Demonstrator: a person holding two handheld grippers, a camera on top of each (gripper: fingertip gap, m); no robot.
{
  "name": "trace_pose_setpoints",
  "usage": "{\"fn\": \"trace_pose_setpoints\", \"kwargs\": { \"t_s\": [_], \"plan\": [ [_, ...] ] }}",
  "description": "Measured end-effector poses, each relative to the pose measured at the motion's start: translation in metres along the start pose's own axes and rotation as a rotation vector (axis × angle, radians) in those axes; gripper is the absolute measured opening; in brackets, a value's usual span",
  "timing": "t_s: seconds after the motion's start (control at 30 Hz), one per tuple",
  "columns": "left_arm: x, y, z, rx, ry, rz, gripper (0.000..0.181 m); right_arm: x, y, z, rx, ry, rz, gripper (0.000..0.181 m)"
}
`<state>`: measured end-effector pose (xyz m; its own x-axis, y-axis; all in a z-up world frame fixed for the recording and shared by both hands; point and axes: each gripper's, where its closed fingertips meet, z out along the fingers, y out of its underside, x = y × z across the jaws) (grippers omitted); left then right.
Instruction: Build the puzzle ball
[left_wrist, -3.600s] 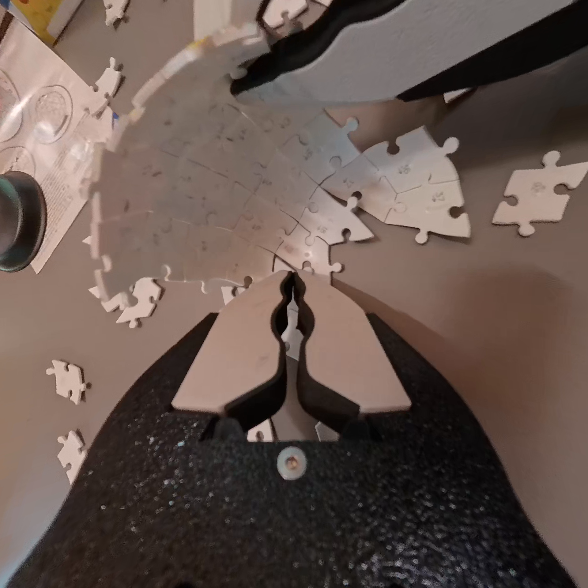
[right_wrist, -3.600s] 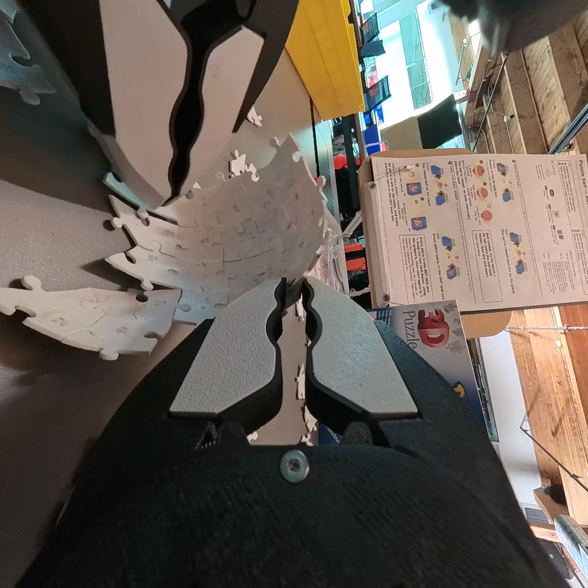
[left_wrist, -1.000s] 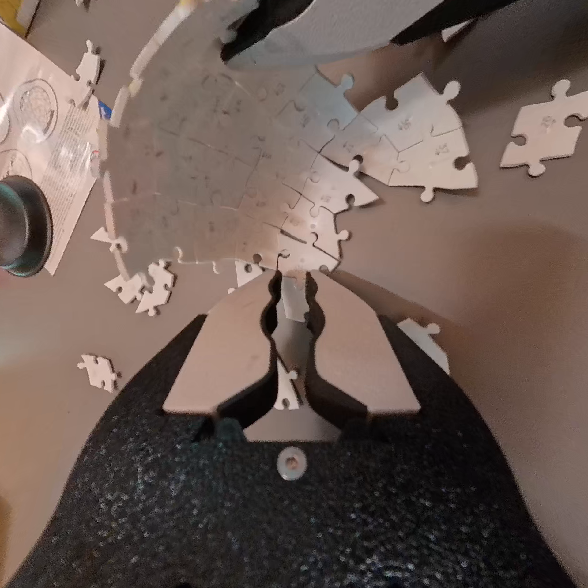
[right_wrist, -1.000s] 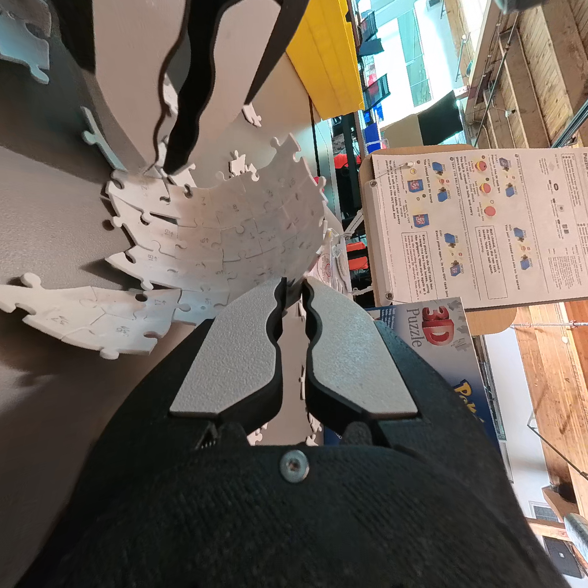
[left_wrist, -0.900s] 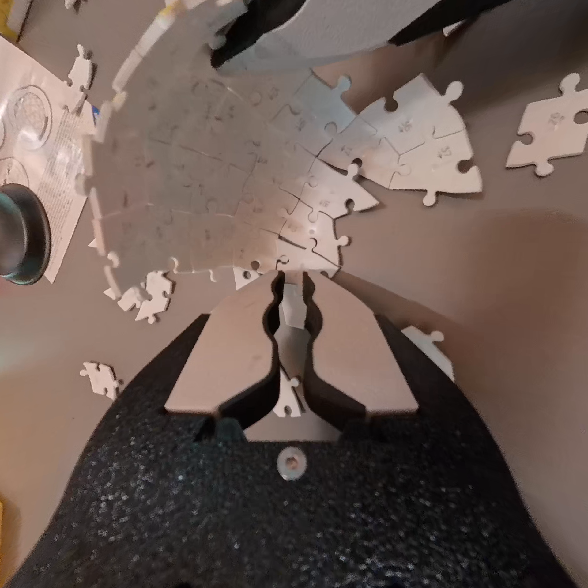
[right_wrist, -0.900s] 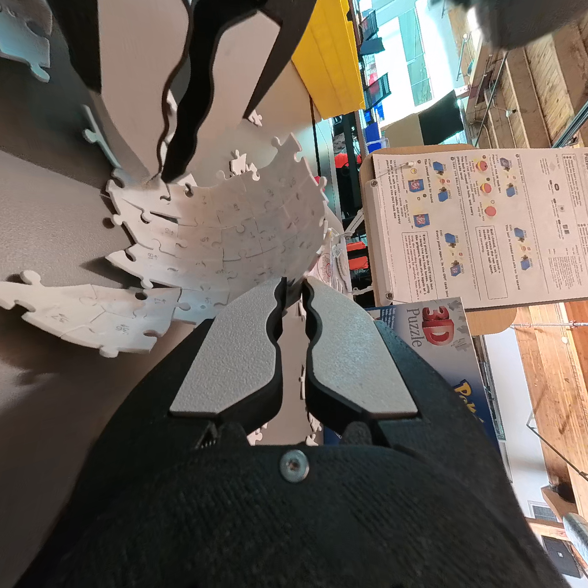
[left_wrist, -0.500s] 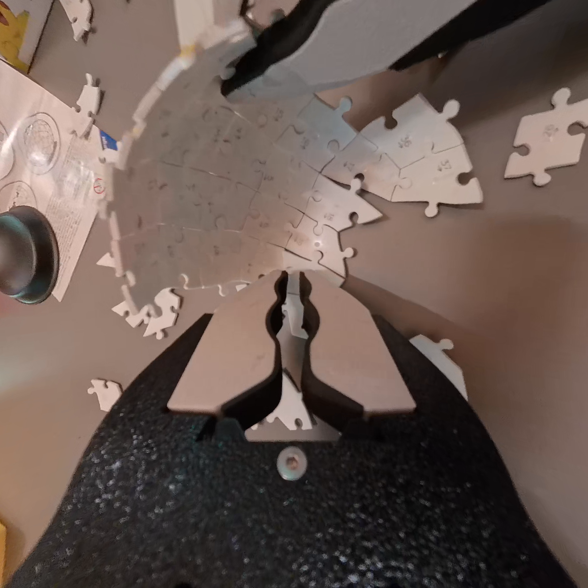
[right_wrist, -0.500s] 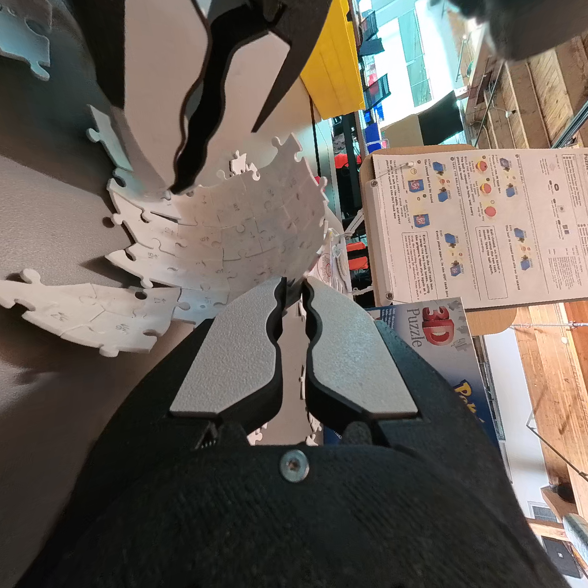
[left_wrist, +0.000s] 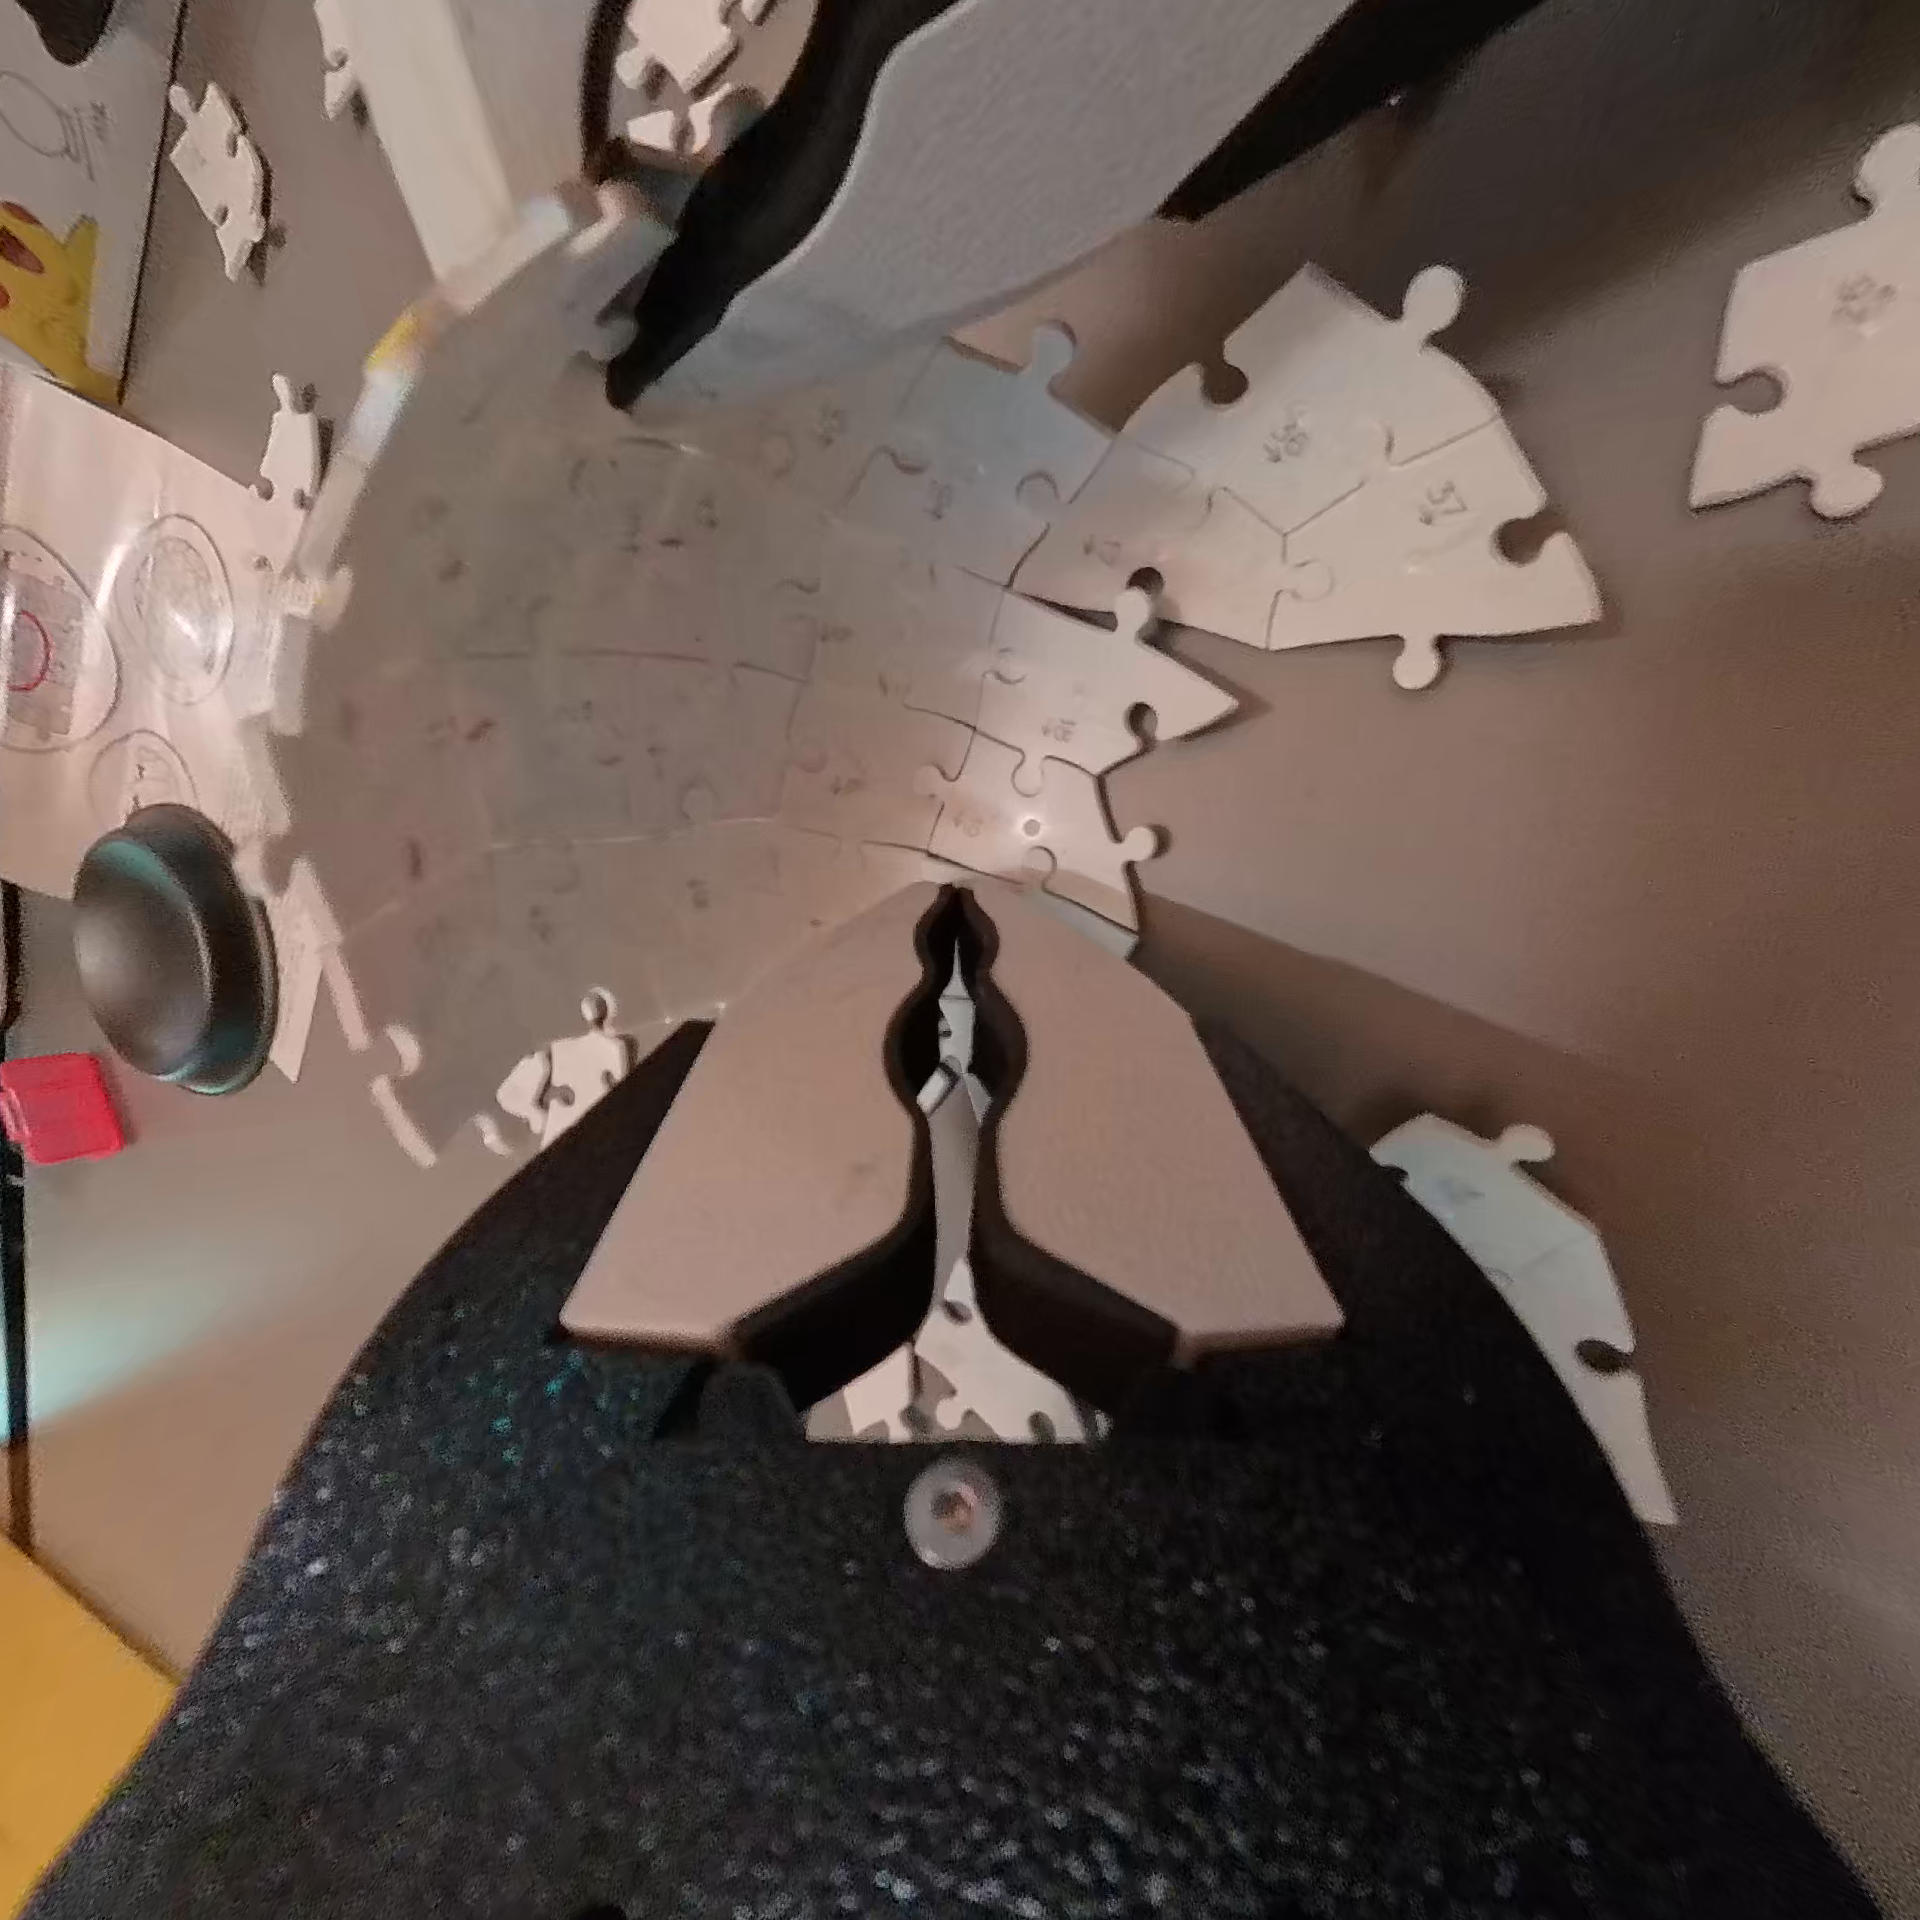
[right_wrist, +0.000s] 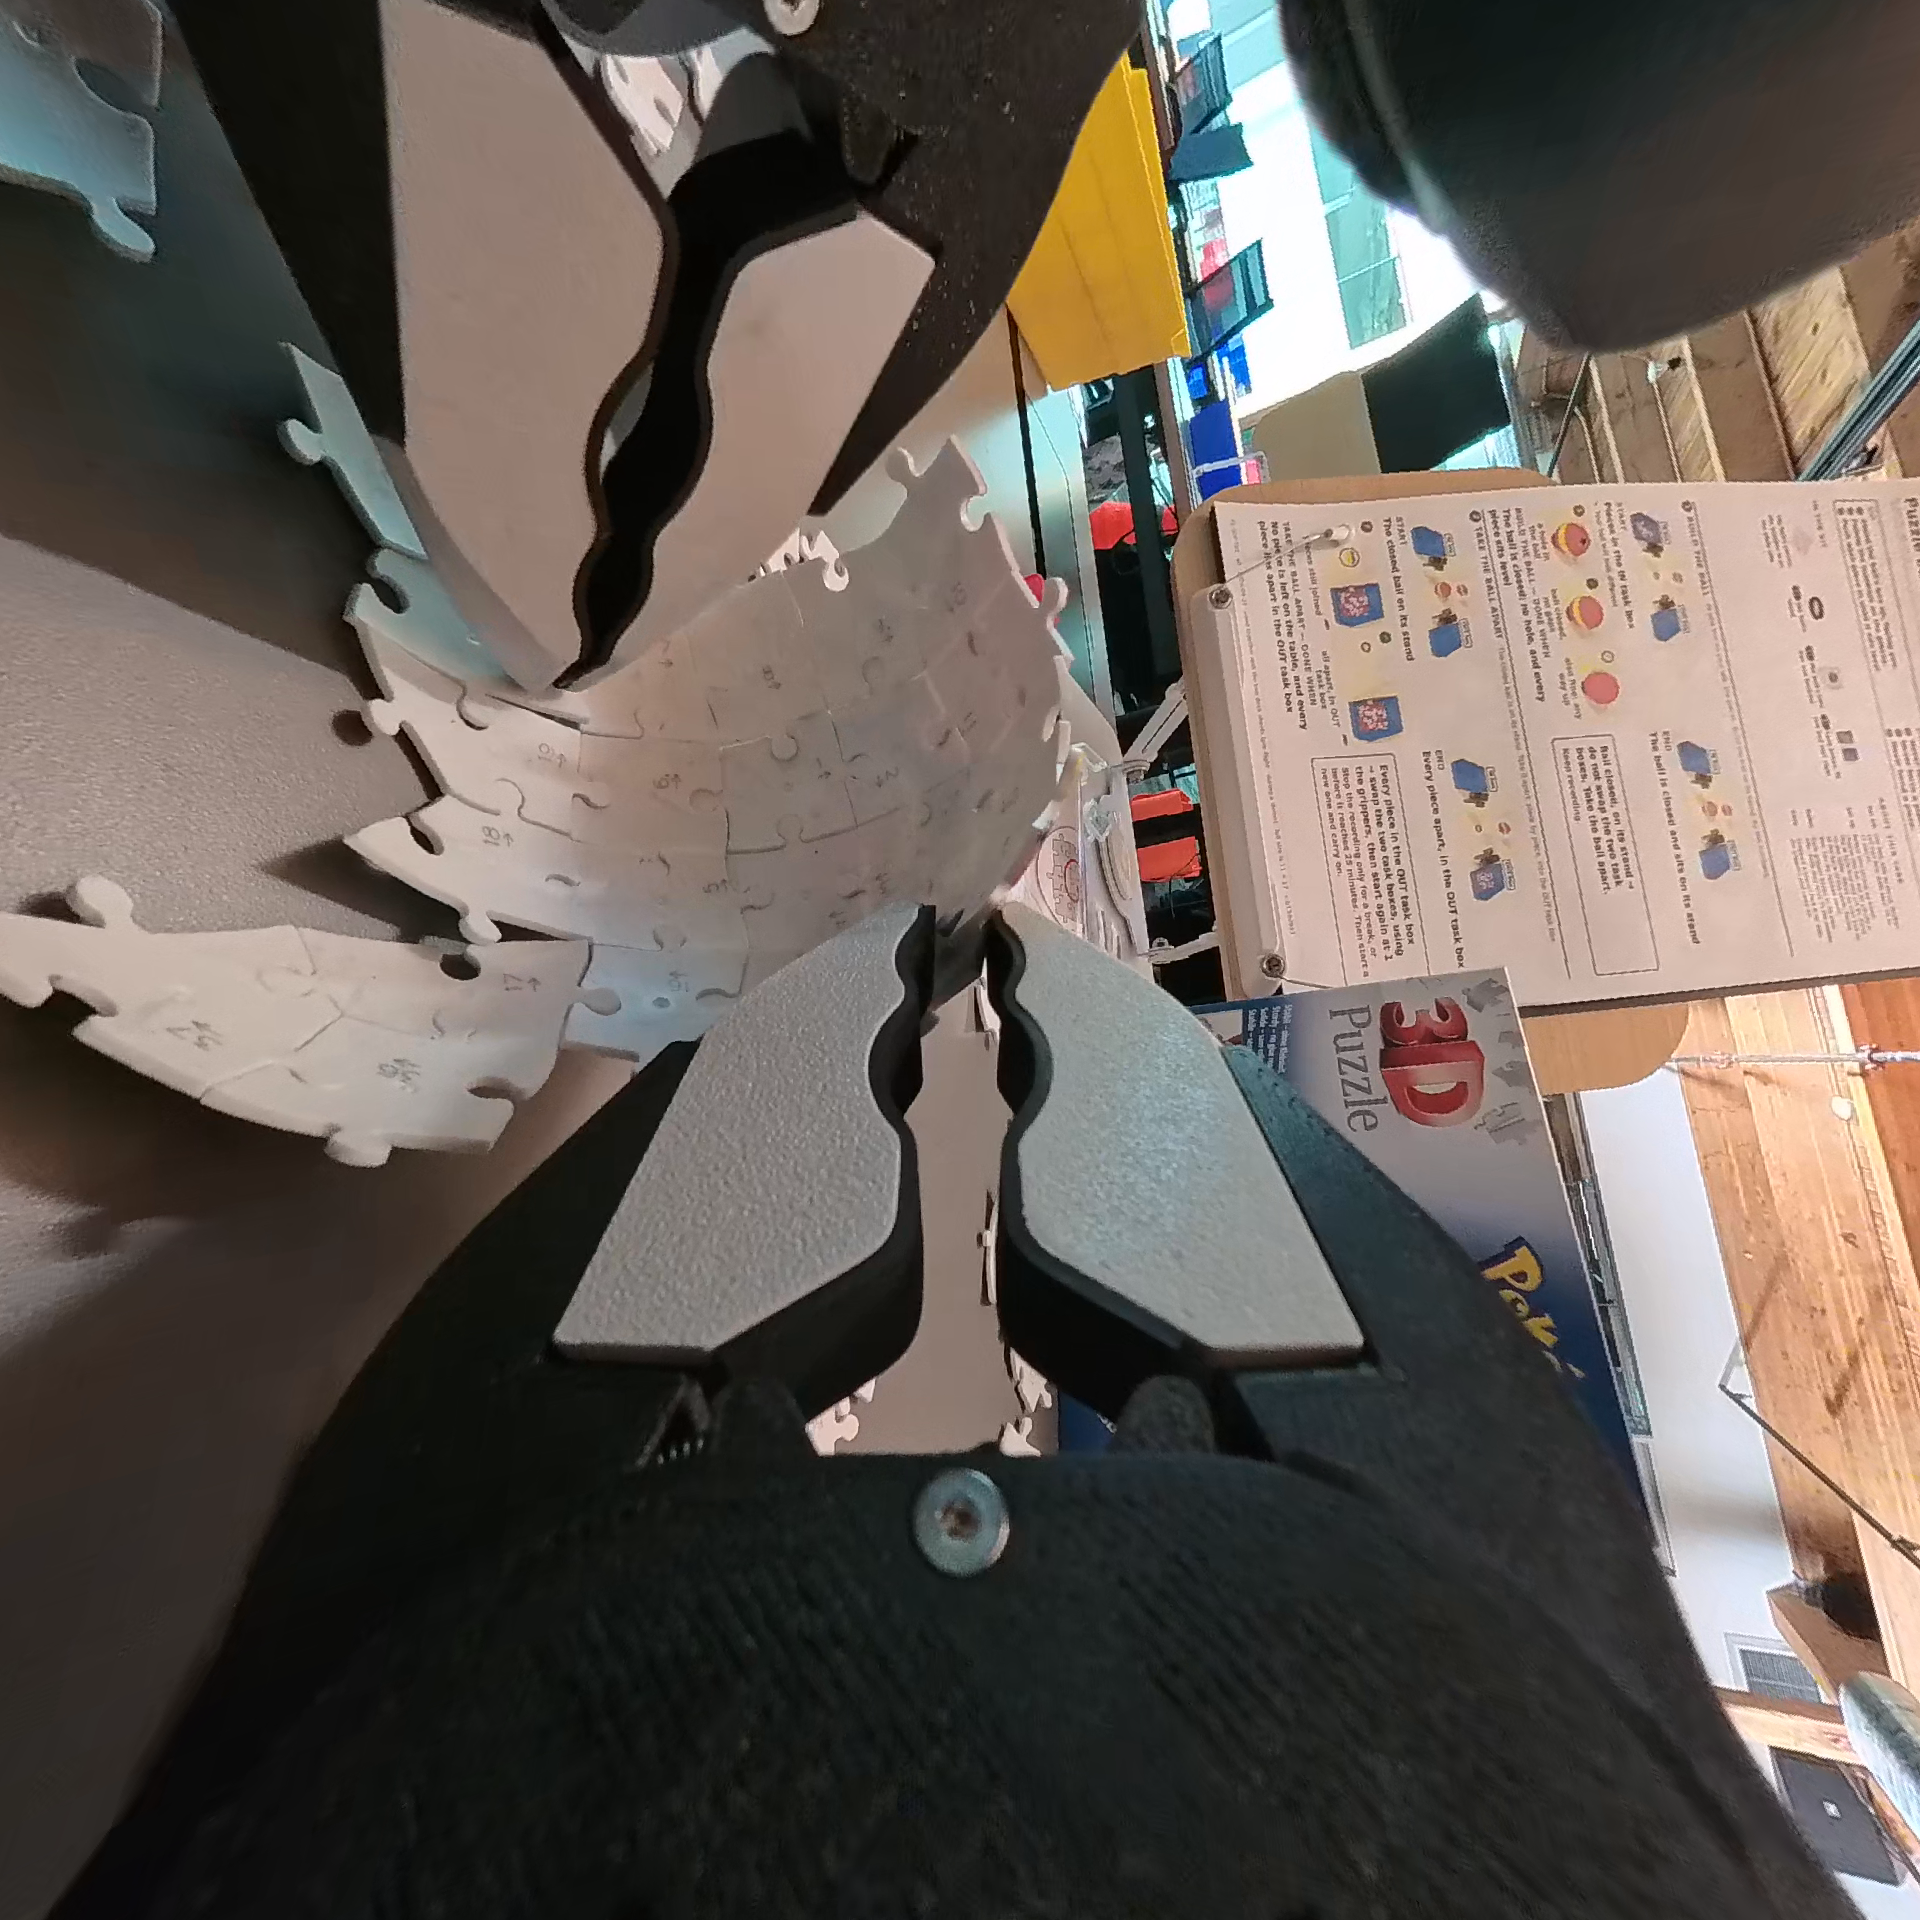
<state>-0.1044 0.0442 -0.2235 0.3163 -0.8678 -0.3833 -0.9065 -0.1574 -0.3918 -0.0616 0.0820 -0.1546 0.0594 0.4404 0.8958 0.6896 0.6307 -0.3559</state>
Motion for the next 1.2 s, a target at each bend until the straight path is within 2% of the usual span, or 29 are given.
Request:
{"fn": "trace_pose_setpoints", "kwargs": {
  "t_s": [0.27,0.4,0.6,0.83,1.2],
  "plan": [
    [-0.0003,-0.0018,0.0010,-0.050,-0.005,0.239,0.000,0.0015,-0.0007,-0.0002,0.003,0.009,0.005,0.009],
    [-0.0003,-0.0021,0.0010,-0.024,-0.005,0.320,0.000,0.0024,-0.0019,0.0004,0.015,0.018,0.028,0.009],
    [-0.0007,-0.0025,0.0009,0.042,-0.032,0.322,0.000,0.0039,-0.0042,0.0012,0.022,0.030,0.041,0.009],
    [-0.0048,-0.0028,0.0010,0.024,-0.078,0.350,0.000,0.0032,-0.0054,0.0014,0.028,0.030,0.030,0.009],
    [-0.0047,-0.0019,0.0035,0.000,-0.050,0.338,0.000,0.0015,-0.0038,0.0030,0.019,0.027,0.031,0.009]
  ]
}}
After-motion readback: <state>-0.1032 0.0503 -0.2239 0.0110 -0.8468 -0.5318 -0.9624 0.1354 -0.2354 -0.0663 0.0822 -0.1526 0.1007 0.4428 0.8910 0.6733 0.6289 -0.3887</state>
